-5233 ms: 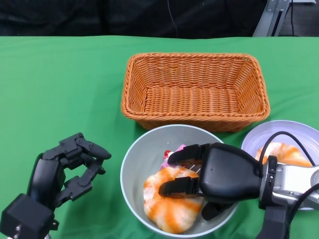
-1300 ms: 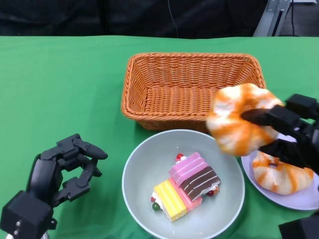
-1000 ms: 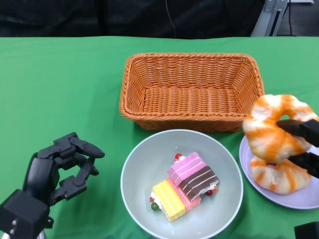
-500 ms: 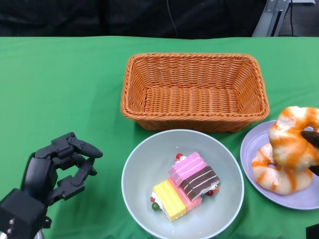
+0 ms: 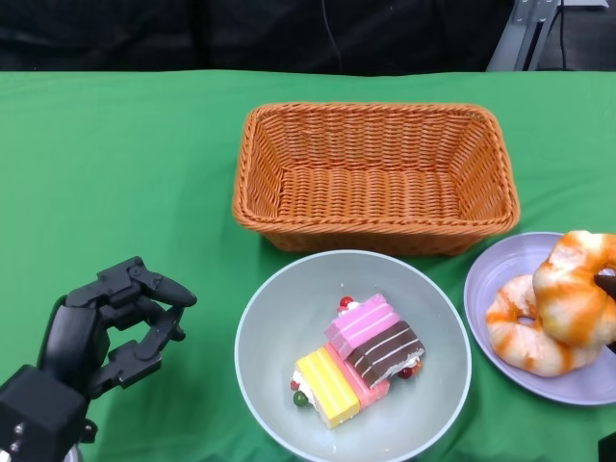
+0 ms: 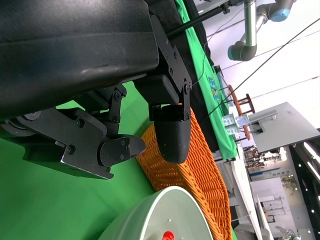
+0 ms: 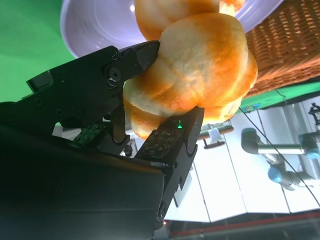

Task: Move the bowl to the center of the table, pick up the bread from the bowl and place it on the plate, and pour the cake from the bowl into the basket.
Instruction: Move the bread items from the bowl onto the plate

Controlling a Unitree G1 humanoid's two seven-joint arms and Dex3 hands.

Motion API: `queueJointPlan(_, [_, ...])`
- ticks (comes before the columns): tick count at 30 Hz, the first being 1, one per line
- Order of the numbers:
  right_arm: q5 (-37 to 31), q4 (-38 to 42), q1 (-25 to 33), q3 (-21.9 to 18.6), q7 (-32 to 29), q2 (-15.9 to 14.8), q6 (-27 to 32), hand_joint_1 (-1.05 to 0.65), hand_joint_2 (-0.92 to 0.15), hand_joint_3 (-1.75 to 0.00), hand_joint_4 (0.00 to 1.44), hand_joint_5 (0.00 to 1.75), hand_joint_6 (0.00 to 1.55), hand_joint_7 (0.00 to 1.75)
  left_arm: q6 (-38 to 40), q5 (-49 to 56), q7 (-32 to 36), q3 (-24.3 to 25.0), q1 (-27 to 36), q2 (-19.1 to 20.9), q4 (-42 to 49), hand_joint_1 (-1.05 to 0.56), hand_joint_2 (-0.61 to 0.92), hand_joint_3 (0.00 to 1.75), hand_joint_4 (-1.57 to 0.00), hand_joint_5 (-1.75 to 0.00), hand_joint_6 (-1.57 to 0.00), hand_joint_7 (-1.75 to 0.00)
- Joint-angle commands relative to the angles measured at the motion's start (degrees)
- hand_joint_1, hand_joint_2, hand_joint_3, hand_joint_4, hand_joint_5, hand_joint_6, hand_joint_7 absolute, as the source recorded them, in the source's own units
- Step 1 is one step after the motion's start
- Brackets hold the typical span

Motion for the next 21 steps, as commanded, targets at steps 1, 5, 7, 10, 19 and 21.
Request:
queueJointPlan(1, [3.7,1.6,0.0,-0.9,3.7,0.5,-0.1,-0.09,-0.86,0.0,0.9,1.05,1.19,0.08,-0.6,-1.0,-0.6,0.6,-0.3,1.1,0.5,0.04,0.85,0.56,-0.75,-1.4,-0.8,-1.03])
queueJointPlan(5, [7.9,2.3,0.1,-1.5,8.1,1.1,-1.3,-0.07,-0.87,0.0,0.84,1.18,1.19,0.06,-0.7,-0.5,-0.4,0.4,-0.5,1.4,0.8,0.04,0.85,0.55,-0.76,-1.4,-0.8,-1.02])
queueJointPlan(7, [9.4,2.4,0.2,-1.7,10.3,1.5,-1.2,-0.06,-0.87,0.0,0.82,1.2,1.19,0.06,-0.5,-0.6,-0.3,0.4,-0.5,1.3,0.7,0.04,0.86,0.55,-0.76,-1.39,-0.81,-1.02])
queueJointPlan(10, [11.9,2.8,0.3,-2.4,14.1,2.2,-0.6,-0.08,-0.88,-0.01,0.81,1.19,1.18,0.04,-0.6,-1.3,-0.9,0.5,-0.5,1.2,0.8,0.04,0.85,0.55,-0.76,-1.39,-0.81,-1.02])
queueJointPlan(19, [16.1,1.9,0.8,-3.3,22.4,3.2,1.7,-0.08,-0.89,0.0,0.81,1.16,1.18,0.02,0.1,-2.0,-1.5,0.6,-0.4,1.3,0.8,0.05,0.85,0.54,-0.74,-1.39,-0.8,-1.01])
queueJointPlan(21, [16.5,1.6,0.8,-3.3,24.1,3.3,2.7,-0.08,-0.9,0.0,0.79,1.18,1.17,0.01,-0.2,-2.0,-1.5,0.6,-0.5,1.2,0.9,0.05,0.85,0.54,-0.74,-1.39,-0.81,-1.02])
